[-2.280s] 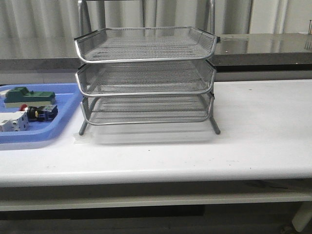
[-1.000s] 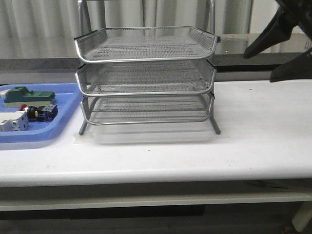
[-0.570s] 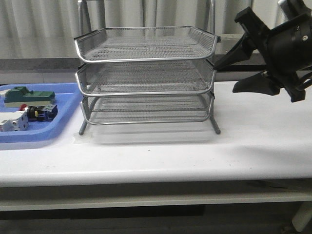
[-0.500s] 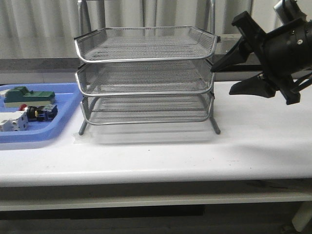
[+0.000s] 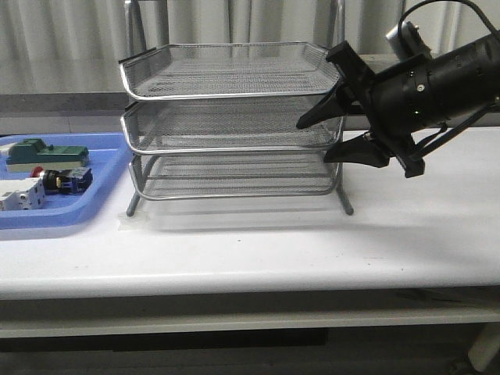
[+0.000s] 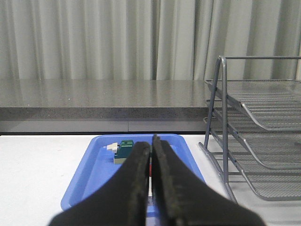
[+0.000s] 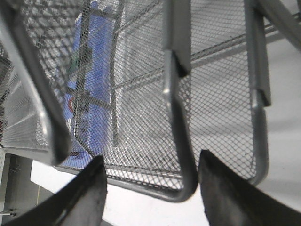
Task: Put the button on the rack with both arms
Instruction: 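Move the right gripper toward the middle mesh tier's front edge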
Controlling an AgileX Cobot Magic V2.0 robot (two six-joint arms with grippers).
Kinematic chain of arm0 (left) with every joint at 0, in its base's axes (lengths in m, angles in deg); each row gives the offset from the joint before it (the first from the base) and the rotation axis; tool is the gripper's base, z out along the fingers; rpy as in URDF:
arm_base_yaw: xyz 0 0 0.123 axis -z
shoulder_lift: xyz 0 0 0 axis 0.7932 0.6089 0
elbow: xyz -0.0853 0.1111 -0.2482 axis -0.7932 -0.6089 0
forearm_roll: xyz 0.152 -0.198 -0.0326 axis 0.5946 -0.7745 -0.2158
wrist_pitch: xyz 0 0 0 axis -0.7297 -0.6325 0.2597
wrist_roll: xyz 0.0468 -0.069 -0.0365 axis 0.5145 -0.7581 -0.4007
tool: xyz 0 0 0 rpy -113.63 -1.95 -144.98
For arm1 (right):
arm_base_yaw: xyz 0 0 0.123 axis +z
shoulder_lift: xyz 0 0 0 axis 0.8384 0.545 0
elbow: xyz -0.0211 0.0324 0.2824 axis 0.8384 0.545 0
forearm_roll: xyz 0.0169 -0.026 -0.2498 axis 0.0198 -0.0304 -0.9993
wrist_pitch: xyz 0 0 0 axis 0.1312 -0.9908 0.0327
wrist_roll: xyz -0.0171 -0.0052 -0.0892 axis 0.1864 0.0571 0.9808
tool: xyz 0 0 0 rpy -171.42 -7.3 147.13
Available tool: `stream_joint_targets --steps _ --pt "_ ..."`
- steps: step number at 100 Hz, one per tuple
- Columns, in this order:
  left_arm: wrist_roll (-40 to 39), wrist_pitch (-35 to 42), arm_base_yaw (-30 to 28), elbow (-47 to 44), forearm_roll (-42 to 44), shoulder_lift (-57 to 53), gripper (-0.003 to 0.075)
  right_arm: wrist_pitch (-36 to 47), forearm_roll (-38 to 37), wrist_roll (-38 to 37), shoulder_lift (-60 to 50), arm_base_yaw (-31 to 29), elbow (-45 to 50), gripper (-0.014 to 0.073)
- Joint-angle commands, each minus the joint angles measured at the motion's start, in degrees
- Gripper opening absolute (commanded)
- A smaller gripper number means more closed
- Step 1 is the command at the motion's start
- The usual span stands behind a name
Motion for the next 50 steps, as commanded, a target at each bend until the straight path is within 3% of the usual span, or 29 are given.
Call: stream_joint_targets --steps 1,15,50 --pt "-0.5 4.8 0.0 -2.7 0.0 -1.9 0.0004 -3.3 3.1 0.9 -2.3 0.3 -1.8 0.0445" --pt "-0.5 4.8 0.0 -2.7 0.0 -1.9 0.0004 -2.6 3.6 0.9 -2.0 0.4 -1.8 0.0400" --pt "-0.5 4.8 0.0 -2.7 0.0 -1.9 0.0004 -1.5 3.8 0.9 -2.0 0.5 -1.8 0.0108"
